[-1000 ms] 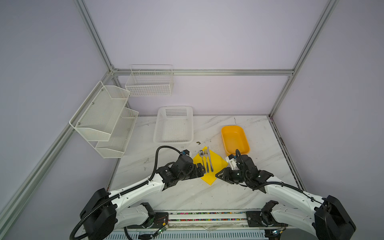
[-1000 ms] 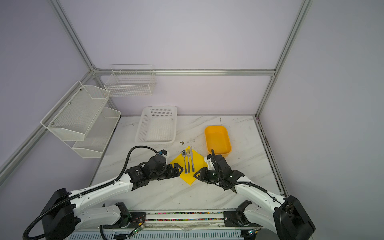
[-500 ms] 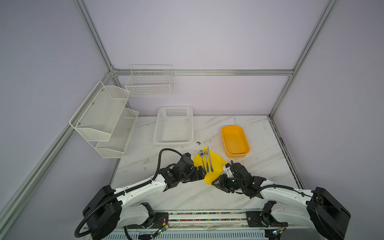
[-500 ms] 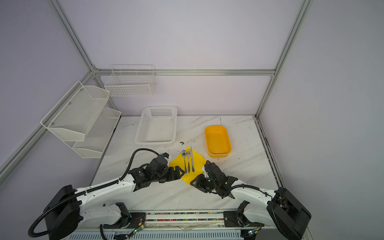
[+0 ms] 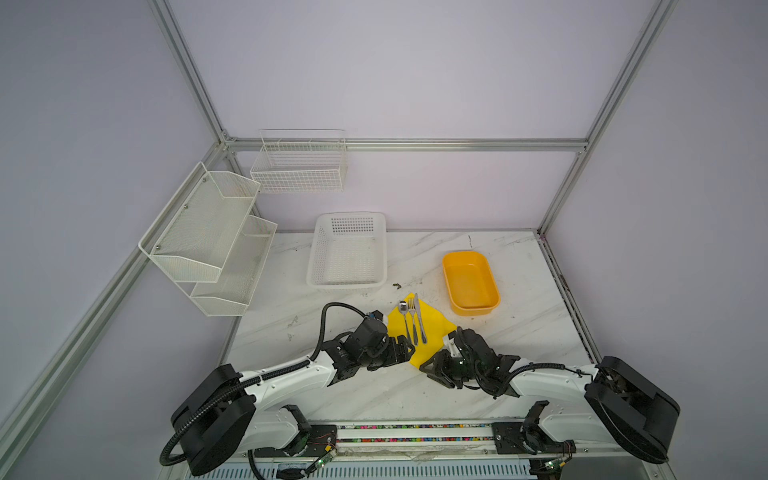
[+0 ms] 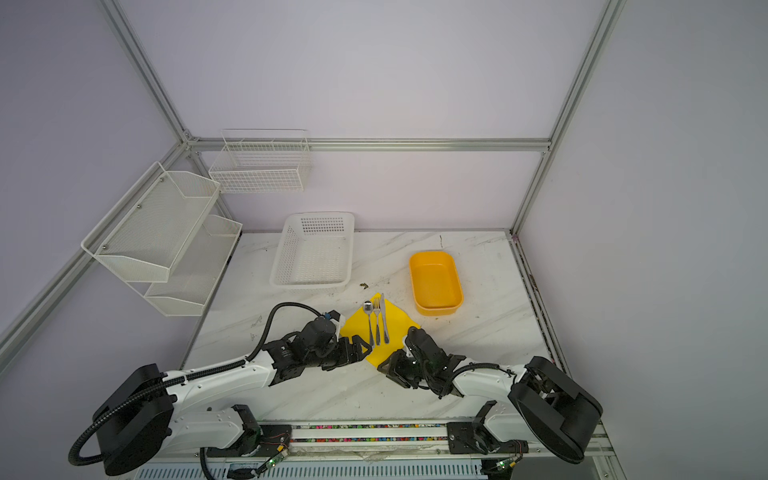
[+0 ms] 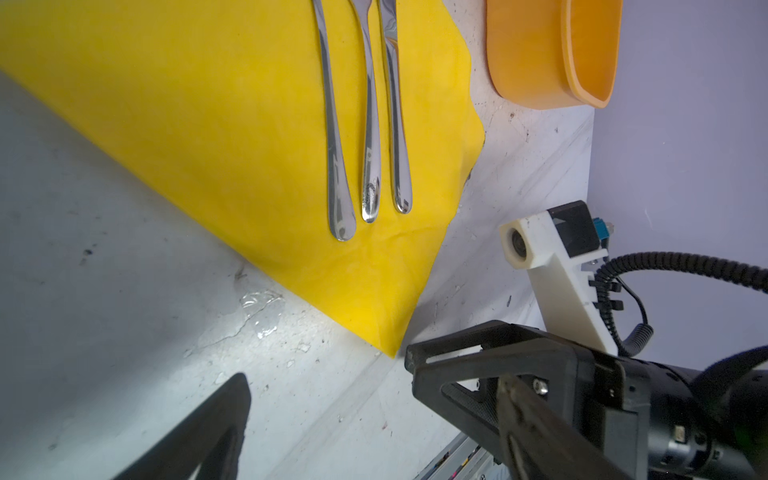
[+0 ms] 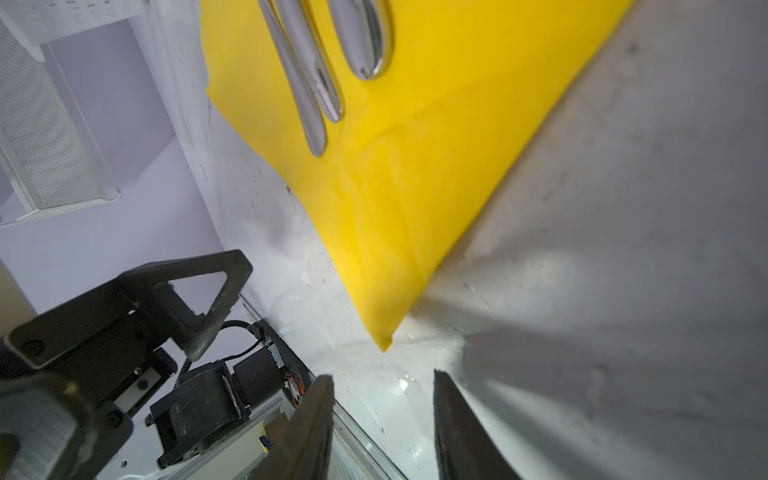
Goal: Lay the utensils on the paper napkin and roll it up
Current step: 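Grasp the near napkin corner with both grippers and lift it over the utensils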
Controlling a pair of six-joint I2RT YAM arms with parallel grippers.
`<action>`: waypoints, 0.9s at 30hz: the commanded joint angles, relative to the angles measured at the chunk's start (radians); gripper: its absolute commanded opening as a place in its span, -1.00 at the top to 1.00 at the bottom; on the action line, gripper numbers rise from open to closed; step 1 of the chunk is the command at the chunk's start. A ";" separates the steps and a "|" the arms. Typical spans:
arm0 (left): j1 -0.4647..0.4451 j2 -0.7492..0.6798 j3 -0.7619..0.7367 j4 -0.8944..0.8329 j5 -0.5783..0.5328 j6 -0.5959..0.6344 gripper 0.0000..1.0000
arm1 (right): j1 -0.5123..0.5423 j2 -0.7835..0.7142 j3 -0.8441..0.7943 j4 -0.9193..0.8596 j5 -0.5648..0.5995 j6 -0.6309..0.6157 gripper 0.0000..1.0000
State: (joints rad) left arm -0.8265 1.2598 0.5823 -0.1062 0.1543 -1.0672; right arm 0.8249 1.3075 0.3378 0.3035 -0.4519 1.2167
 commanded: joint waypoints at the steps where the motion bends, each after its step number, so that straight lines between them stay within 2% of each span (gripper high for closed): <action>1: -0.003 -0.010 -0.034 0.062 0.002 -0.022 -0.84 | 0.005 0.039 0.001 0.070 0.004 0.038 0.15; 7: 0.001 -0.011 -0.010 0.014 -0.016 0.012 -0.84 | 0.005 0.143 0.023 0.157 0.005 0.053 0.14; 14: 0.001 -0.028 -0.004 0.002 -0.041 0.020 -0.85 | 0.005 0.164 0.054 0.195 0.031 0.054 0.13; 17: 0.003 -0.028 0.006 -0.015 -0.049 0.030 -0.85 | 0.003 0.154 0.072 0.192 0.051 0.038 0.11; 20: 0.004 -0.033 0.023 -0.052 -0.078 0.032 -0.86 | 0.003 0.158 0.125 0.111 0.075 -0.011 0.10; 27: 0.003 -0.072 0.011 -0.056 -0.119 0.032 -0.85 | -0.025 0.195 0.164 0.114 0.086 -0.062 0.08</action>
State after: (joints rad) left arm -0.8261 1.2213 0.5789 -0.1665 0.0692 -1.0546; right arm 0.8154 1.4826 0.4850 0.4366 -0.3939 1.1820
